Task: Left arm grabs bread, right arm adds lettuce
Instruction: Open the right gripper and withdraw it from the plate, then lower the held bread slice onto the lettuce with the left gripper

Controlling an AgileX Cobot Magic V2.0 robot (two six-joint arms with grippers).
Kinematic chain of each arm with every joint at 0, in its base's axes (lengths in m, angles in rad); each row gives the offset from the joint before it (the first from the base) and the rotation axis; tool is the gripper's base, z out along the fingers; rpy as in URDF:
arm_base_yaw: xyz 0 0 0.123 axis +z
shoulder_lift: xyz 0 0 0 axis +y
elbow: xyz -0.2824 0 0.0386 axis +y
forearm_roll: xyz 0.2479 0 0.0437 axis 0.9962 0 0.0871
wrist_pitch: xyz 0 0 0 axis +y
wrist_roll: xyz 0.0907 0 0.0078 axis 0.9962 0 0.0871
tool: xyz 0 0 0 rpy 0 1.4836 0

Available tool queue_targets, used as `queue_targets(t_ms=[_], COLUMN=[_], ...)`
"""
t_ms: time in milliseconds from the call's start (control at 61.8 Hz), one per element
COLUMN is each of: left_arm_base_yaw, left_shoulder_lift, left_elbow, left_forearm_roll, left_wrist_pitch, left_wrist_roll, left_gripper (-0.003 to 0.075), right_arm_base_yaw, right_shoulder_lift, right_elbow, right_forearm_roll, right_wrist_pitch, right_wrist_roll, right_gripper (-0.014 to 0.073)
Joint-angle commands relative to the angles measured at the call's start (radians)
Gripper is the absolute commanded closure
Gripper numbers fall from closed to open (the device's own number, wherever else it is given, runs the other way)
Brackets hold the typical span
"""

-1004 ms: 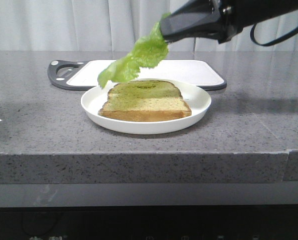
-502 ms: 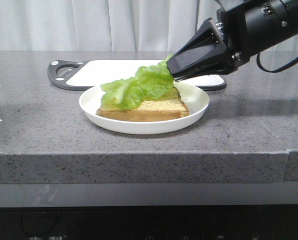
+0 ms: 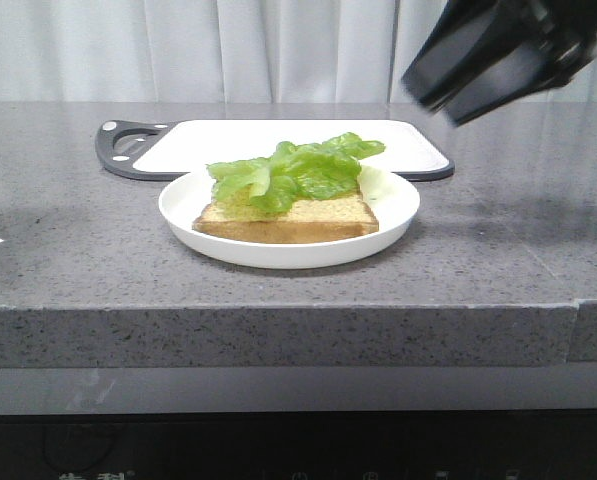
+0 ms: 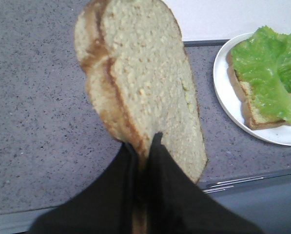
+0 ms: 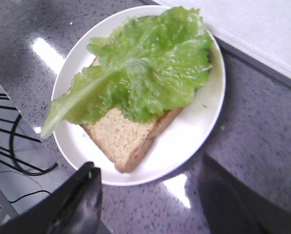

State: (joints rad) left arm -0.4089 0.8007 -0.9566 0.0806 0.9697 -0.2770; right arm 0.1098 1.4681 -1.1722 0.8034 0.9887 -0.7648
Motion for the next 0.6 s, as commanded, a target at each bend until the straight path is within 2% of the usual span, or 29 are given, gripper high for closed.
queue_targets(t_ms=[0,81,162,291,437,583], left_arm_base_yaw=[-0.007,-0.007,-0.007,-0.007,-0.007,-0.007], left_shoulder_lift=[0.0,0.021,0.05,0.139,0.266,0.386], left_elbow=[-0.025,-0.023,-0.023,-0.023,-0.023,-0.026], left_forearm_roll=[-0.068,-0.163,-0.278,-0.593,-0.925,-1.158], left_wrist_pitch=[-0.098,-0.147,-0.193,-0.29,-0.331,-0.319], left_wrist_roll=[-0.008,0.021,0.113,0.33,0.588,0.795], left_gripper=[0.0741,0.0741,0.0741,0.0741,0.0741,0.0741], right_arm_base_yaw=[-0.006,-0.006,-0.006,-0.006,-0.006,-0.006], right_shoulder_lift=[-0.138,-0.213,-0.301,-0.436,-0.55,-0.602], right_elbow=[-0.018,-0.018,-0.017,0.001,0.063,0.11], right_forearm_roll=[-0.072,-0.152,-0.225,-0.336,-0.355,-0.355], right_wrist_pitch=[0.003,0.01,0.033,0.066,0.053,0.046], right_wrist_roll=[0.156,0.259,0.325,0.394,0.402,0.402], right_gripper=[0.0136,0.0136,0.0136,0.0136,0.0136,0.0136])
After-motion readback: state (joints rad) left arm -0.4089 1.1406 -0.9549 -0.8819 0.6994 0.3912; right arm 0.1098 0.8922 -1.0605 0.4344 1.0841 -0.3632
